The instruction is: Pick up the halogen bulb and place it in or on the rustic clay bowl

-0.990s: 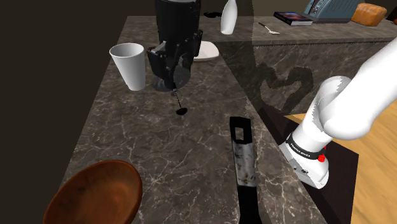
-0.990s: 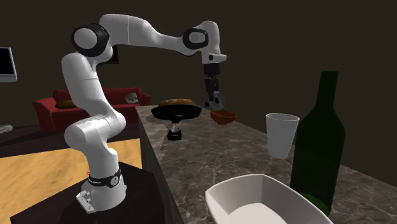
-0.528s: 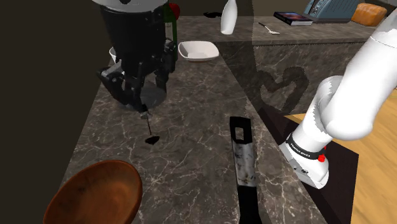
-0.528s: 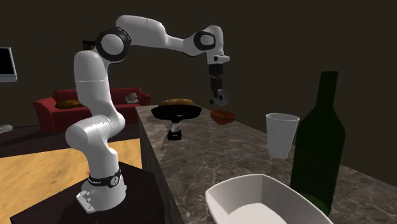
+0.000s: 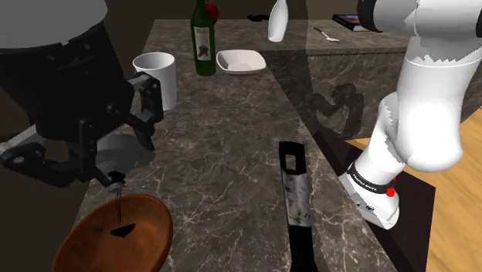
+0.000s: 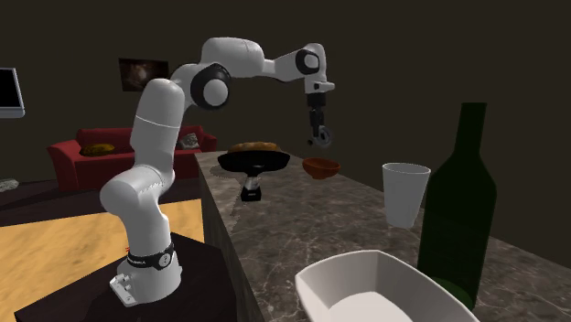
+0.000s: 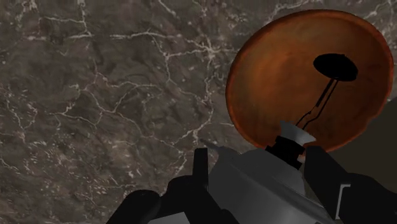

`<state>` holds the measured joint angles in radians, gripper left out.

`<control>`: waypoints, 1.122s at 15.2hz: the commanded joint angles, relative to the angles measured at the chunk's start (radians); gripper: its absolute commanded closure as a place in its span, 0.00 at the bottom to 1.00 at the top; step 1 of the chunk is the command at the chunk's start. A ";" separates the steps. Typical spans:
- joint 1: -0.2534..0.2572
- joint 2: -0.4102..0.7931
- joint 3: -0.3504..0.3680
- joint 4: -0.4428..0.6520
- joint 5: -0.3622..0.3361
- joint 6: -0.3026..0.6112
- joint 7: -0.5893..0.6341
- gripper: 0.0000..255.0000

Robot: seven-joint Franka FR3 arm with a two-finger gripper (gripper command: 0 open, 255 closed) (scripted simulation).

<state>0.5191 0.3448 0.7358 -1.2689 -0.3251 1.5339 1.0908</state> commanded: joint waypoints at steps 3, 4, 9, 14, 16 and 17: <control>0.212 0.231 -0.031 0.347 -0.140 -0.144 0.058 1.00; 0.288 0.306 -0.051 0.482 -0.180 -0.198 0.055 1.00; 0.282 0.310 -0.054 0.428 -0.174 -0.145 0.073 1.00; 0.220 0.266 -0.039 0.272 -0.151 -0.045 0.096 1.00; 0.203 0.255 -0.035 0.223 -0.145 -0.010 0.103 1.00; 0.195 0.251 -0.034 0.200 -0.143 0.007 0.106 1.00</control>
<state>0.7212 0.5976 0.7017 -1.0503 -0.4690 1.5245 1.1953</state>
